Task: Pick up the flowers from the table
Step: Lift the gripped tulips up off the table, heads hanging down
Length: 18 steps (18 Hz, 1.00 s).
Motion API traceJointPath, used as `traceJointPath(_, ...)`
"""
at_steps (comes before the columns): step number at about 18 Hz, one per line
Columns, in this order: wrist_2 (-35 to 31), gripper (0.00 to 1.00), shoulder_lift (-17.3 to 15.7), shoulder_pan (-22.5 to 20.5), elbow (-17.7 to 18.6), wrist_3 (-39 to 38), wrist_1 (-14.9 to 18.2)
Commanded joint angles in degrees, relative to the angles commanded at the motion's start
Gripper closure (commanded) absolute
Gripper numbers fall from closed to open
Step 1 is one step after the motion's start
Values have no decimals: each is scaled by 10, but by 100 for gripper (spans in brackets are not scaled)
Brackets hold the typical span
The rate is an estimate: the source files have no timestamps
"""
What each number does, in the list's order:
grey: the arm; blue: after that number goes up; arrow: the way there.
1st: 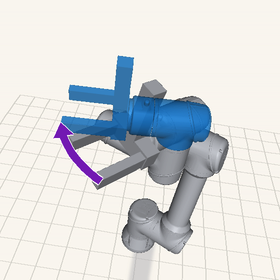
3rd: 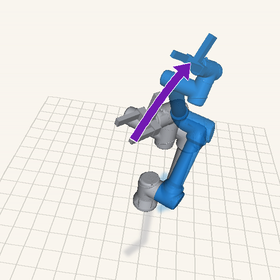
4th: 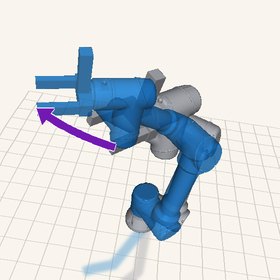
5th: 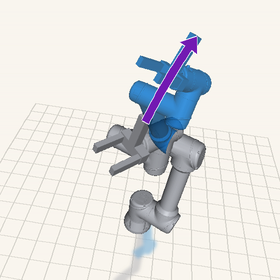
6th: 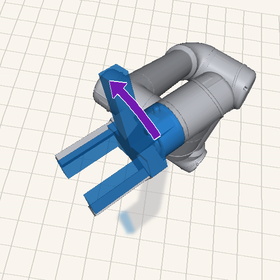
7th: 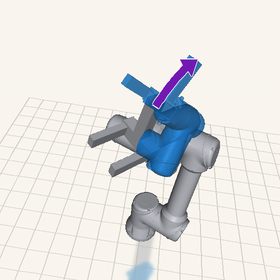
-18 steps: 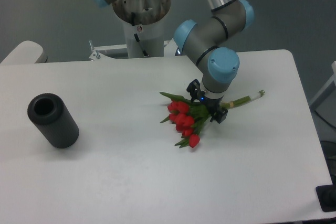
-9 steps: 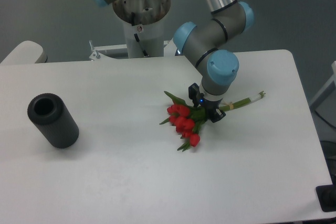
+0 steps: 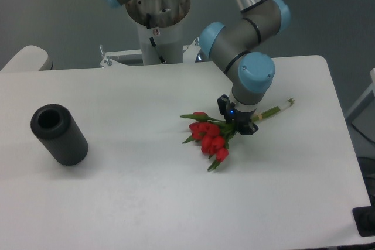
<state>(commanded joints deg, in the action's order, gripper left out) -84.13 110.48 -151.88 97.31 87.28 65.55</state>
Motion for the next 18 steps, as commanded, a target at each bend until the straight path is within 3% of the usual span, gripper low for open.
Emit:
traceJointPath(2,37,65,-5,1,-31,0,25)
traceJointPath(5,128,65,-11,0,-63,-5,36)
traceJointPath(10,284,66,-24,2,-91,-43,34)
traceJointPath(18,422,67,-22,36,-122,-127,27)
